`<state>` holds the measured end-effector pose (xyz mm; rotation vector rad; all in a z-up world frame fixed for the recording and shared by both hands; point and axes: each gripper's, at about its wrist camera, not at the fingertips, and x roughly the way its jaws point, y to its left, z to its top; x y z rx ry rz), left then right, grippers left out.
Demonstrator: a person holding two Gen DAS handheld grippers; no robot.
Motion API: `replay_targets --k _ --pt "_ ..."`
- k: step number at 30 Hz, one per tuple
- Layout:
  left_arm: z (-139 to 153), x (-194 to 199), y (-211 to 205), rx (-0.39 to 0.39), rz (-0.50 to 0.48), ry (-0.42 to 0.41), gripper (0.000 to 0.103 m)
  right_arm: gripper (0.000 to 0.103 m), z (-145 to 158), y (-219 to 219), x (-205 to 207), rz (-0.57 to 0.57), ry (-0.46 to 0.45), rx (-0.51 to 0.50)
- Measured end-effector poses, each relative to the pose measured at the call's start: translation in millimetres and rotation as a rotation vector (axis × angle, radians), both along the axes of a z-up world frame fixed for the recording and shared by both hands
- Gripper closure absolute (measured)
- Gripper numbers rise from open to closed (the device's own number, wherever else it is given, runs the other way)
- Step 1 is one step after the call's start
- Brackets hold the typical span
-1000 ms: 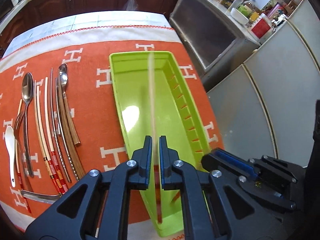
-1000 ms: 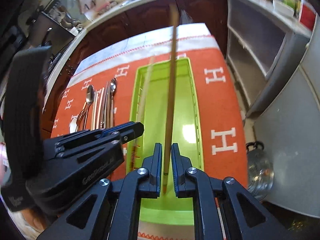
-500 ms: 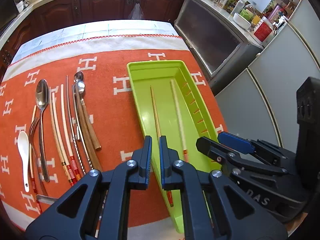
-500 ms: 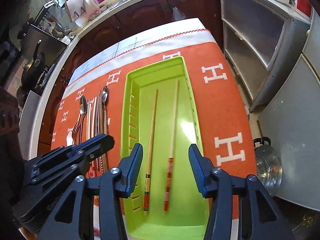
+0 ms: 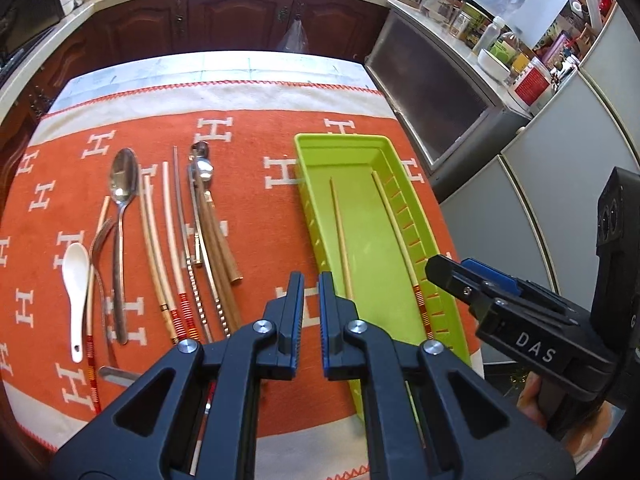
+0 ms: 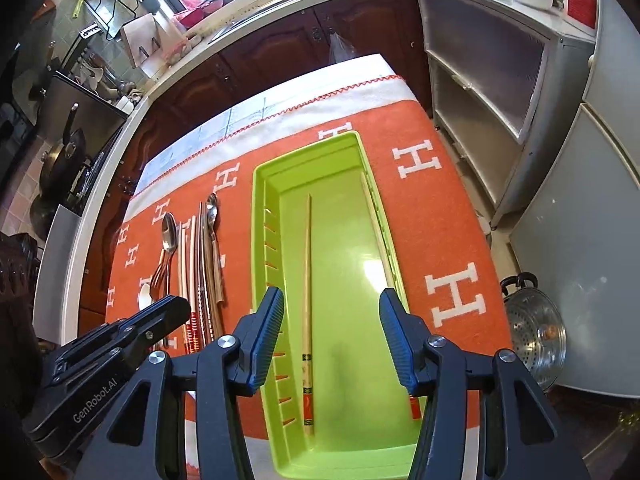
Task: Organize utensils
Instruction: 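Carry both chopsticks over the green tray and open both tools to drop them, then move both open tools back over the remaining utensils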
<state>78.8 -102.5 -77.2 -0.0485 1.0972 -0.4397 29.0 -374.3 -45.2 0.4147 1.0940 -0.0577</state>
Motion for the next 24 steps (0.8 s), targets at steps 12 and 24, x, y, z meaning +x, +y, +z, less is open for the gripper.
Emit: replay_targets --k 12,24 --pt "17.4 -11.6 38.3 -0.004 0.057 -0.008 0.100 0.047 30.7 37.3 -14.6 0.093 -0.017 -0.078" --pt "44.6 -12.2 91.4 0.021 0.140 -0.070 0.098 0.047 91.3 86.1 -1.1 0.205 -0.093 -0.218"
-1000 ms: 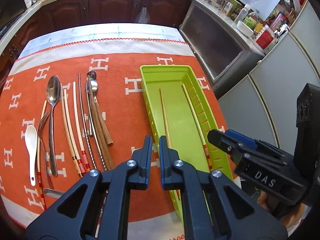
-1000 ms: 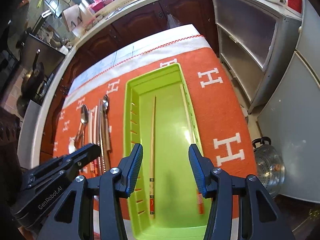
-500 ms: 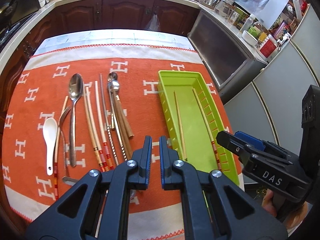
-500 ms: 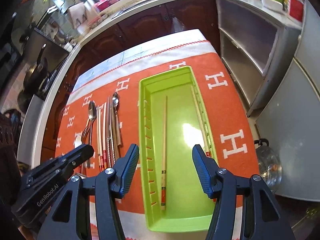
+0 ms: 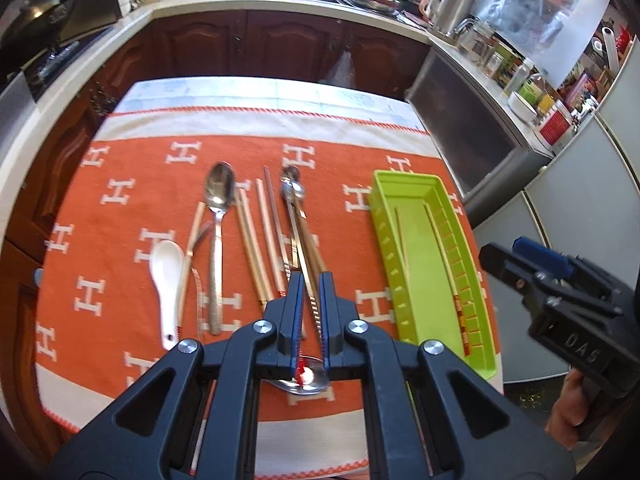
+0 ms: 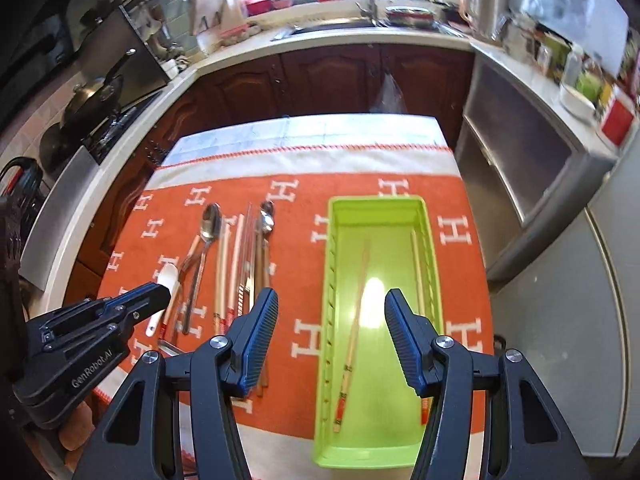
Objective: Organize utensils
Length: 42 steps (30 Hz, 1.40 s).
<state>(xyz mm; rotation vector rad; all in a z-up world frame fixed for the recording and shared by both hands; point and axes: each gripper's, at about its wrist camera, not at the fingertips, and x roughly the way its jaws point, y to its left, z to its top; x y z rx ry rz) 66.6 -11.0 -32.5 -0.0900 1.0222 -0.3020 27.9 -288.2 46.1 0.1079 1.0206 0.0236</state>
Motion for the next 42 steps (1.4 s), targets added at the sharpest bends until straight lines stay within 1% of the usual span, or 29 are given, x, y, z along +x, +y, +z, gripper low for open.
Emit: replay_targets --k 4,8,12,14,16,18,19,20,23,27,31,32,36,40,42 --pt "10.1 0.6 18.7 0.018 0.020 -0.034 0.094 0.047 21.2 20.5 14.4 0.046 -0.020 -0.025" --pt "19.7 3.2 38.4 0.041 0.045 -0.067 0.090 0.047 35.2 42.9 35.0 0.097 -0.012 -0.029" --pt "25.7 14.1 60.6 0.060 0.085 -0.076 0.090 0.047 40.1 62.3 60.0 0.133 0.006 -0.045" --pt "25.0 21.7 72.1 0.075 0.088 -0.067 0.090 0.047 35.7 70.3 72.5 0.147 0.027 -0.028" --pt "19.7 31.5 85.5 0.085 0.092 -0.045 0.090 0.047 27.1 76.4 86.9 0.164 0.051 0.003" --pt "10.5 41.8 98.9 0.082 0.116 -0.013 0.090 0.048 14.6 82.5 100.0 0.177 0.083 0.029" --pt "3.7 47.6 106.6 0.080 0.128 0.007 0.090 0.050 8.1 85.7 104.3 0.180 0.094 0.041" --pt "-3.2 52.0 113.3 0.077 0.139 0.024 0.090 0.054 -0.7 87.8 106.2 0.184 0.106 0.052" --pt "-27.1 63.9 129.4 0.070 0.163 0.076 0.090 0.062 -26.8 100.9 117.0 0.205 0.159 0.095" --pt "-67.4 76.6 145.3 0.048 0.170 0.166 0.090 0.064 -61.7 120.9 125.0 0.235 0.220 0.126" --pt "-100.7 81.7 150.0 0.045 0.158 0.221 0.090 0.066 -92.7 138.7 134.9 0.249 0.267 0.161" --pt "-109.0 83.2 151.1 0.041 0.157 0.235 0.090 0.067 -99.3 142.2 137.9 0.249 0.278 0.170" --pt "-130.1 90.0 154.1 0.030 0.157 0.271 0.090 0.072 -122.5 151.5 153.1 0.240 0.316 0.204" --pt "-140.6 96.4 154.9 0.023 0.152 0.283 0.090 0.073 -140.6 157.5 167.9 0.233 0.341 0.236" --pt "-143.7 99.9 156.3 0.010 0.149 0.288 0.090 0.073 -144.6 158.0 172.8 0.232 0.349 0.247"
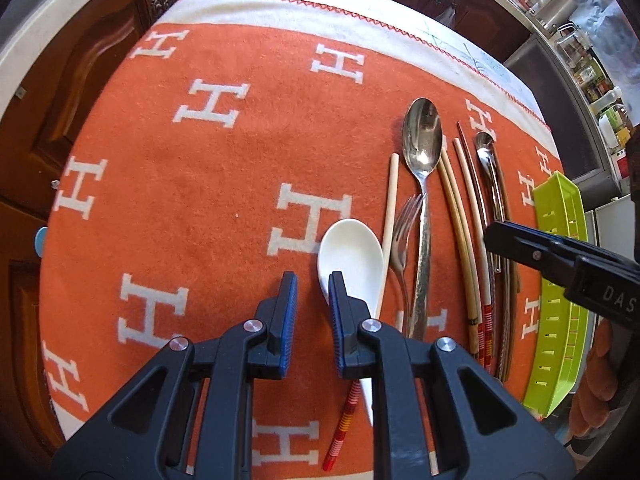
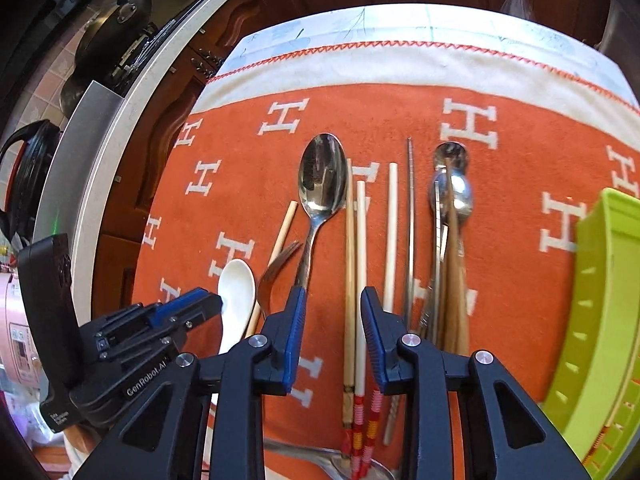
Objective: Organize utensils
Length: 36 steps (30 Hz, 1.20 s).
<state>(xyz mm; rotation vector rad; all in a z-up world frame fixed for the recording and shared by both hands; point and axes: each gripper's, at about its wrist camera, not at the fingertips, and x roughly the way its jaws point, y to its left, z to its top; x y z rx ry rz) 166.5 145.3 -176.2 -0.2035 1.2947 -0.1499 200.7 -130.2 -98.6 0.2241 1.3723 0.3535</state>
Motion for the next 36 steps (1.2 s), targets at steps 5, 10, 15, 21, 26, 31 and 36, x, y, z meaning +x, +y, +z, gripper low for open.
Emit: replay_targets --k 5,10,15,21,26,31,36 --pt "-6.5 5.1 -5.1 -0.003 -0.012 -0.003 0.090 0.073 -15.0 12.0 12.2 0.004 0.019 0.014" --pt "-6.4 7.3 -12.4 0.001 -0.035 -0.025 0.084 0.080 -30.4 23.9 23.5 0.005 0.035 0.032" --pt "-6.3 7.3 -19.8 0.004 -0.055 -0.054 0.077 0.085 -38.2 34.8 30.7 0.017 0.006 0.005" --pt "-5.8 1.6 -25.9 0.029 -0.070 -0.102 0.077 0.086 -37.0 49.4 26.7 0.046 -0.066 -0.040" --pt "-5.2 -2.8 -25.2 0.045 -0.053 -0.126 0.085 0.092 -37.7 61.0 21.2 0.075 -0.109 -0.056" --pt "-4.3 -3.5 -15.0 0.005 -0.010 -0.114 0.097 0.094 -39.3 58.7 19.5 0.046 -0.117 -0.017" --pt "2.5 -7.4 -9.5 -0.022 -0.001 -0.120 0.101 0.098 -39.3 47.2 17.7 -0.008 -0.102 0.057"
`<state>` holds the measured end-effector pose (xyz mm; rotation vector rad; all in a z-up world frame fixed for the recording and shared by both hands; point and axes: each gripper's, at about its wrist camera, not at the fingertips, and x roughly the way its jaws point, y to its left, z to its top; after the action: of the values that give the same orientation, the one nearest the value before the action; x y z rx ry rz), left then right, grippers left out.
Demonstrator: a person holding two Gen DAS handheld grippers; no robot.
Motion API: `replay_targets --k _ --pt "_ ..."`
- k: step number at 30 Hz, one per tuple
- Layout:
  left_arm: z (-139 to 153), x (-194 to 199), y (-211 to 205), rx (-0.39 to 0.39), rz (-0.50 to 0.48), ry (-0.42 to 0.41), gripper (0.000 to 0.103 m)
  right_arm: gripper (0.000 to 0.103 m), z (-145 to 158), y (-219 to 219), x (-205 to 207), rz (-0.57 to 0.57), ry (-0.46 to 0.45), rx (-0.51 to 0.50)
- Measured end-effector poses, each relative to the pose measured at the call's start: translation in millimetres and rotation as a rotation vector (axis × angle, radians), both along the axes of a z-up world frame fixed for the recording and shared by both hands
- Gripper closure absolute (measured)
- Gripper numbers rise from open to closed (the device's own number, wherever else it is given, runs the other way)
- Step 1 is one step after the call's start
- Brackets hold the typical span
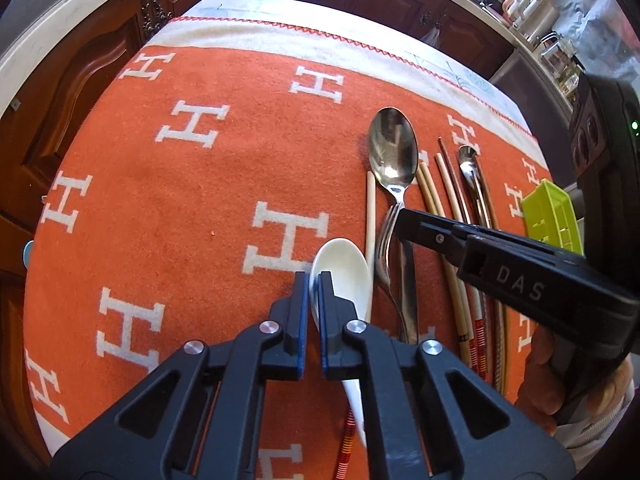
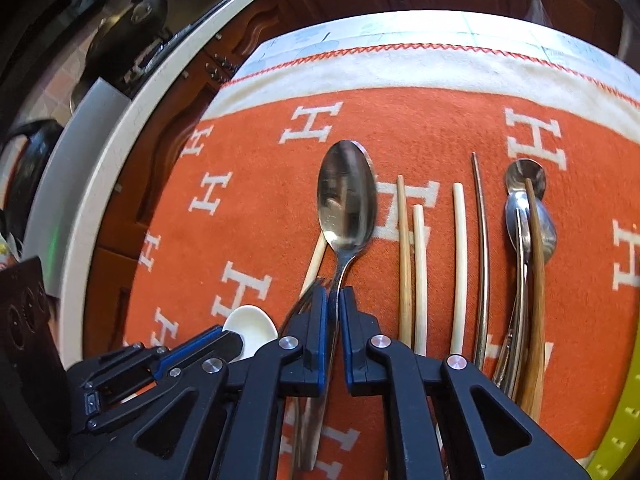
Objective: Organize utensils
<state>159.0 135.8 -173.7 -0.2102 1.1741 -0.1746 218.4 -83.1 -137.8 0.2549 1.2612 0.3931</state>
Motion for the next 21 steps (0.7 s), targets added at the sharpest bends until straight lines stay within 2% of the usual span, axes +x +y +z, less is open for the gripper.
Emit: replay_targets --k 13,16,21 --pt "-4.9 -4.0 -2.8 -0.101 -0.015 0.025 0.100 0.100 -0.6 -4.1 -1.2 -0.006 0.021 0.027" --pt "-3.6 -5.1 -5.5 -0.160 -0.034 0.025 0.100 0.100 -2.9 -4.3 0.0 -0.001 0.033 0.050" --pt "-5.0 -8.9 -23.0 -0.122 -0.073 0.009 0.099 0.099 -6.0 -0.4 0.1 0.008 0.045 0.061"
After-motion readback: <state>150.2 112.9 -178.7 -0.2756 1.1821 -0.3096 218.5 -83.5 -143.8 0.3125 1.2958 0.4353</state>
